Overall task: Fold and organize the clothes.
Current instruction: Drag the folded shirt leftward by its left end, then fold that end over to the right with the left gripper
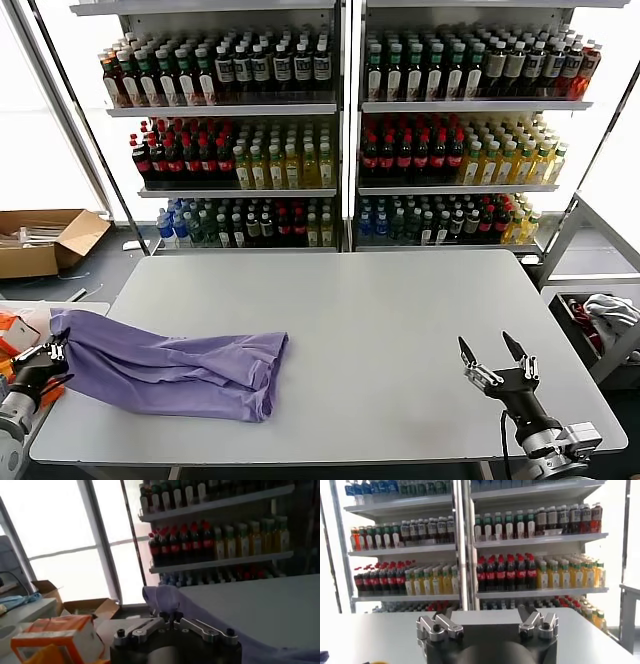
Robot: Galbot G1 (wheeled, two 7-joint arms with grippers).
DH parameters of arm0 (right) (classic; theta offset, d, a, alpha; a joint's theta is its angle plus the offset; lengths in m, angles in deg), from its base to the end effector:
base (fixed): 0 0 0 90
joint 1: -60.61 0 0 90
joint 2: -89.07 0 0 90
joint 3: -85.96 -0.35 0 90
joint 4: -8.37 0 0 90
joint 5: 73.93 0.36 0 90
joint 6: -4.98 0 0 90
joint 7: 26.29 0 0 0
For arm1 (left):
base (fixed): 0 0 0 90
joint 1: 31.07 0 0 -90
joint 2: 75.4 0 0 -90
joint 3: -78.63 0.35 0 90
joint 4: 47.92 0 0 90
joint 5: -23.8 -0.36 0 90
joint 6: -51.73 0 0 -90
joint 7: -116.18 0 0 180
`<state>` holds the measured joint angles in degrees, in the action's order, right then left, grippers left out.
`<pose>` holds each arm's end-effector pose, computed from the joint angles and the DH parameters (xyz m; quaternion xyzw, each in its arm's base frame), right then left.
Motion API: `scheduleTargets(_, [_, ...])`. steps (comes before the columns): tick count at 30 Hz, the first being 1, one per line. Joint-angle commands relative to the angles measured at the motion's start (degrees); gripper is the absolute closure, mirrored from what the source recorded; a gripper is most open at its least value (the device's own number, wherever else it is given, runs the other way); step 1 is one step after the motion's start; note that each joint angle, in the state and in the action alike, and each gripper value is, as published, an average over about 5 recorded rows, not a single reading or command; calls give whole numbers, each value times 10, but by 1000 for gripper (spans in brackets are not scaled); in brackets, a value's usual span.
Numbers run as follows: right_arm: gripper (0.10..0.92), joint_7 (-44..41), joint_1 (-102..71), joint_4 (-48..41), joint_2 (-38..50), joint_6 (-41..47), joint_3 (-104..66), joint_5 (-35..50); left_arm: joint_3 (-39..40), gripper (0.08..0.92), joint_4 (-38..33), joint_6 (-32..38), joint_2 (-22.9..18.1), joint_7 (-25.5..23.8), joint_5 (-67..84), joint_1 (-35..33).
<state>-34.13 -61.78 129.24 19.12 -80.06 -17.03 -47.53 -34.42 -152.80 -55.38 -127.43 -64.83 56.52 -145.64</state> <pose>0.1838 -0.1219 -0.2723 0.0668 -0.9969 -0.0257 0.0341 0.2416 0.2659 -0.2416 0.0748 -0.9843 -0.0747 0.1417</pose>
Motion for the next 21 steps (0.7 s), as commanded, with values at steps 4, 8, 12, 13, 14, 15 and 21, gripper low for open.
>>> scheduleTargets(4, [203, 0, -5, 8, -6, 0, -4, -3, 242, 906, -126, -14, -6, 42, 46, 52])
scheduleTargets(8, [203, -1, -16, 14, -8, -3, -18, -1, 326, 906, -93, -10, -29, 42, 31, 93])
scheduleTargets(12, [203, -3, -29, 15, -12, -8, -33, -1, 369, 906, -70, -5, -39, 33, 11, 109])
scheduleTargets(13, [203, -3, -31, 16, -13, -10, -35, 0, 376, 906, -67, -4, -40, 30, 8, 109])
scheduleTargets(14, [203, -4, -33, 16, -14, -10, -37, 1, 381, 906, -65, -3, -40, 28, 6, 108])
scheduleTargets(15, [203, -4, -34, 17, -16, -11, -38, 2, 385, 906, -64, -3, -40, 27, 5, 107])
scheduleTargets(21, [203, -4, -31, 15, -17, -10, -32, -2, 392, 906, -62, 0, -50, 21, -5, 94])
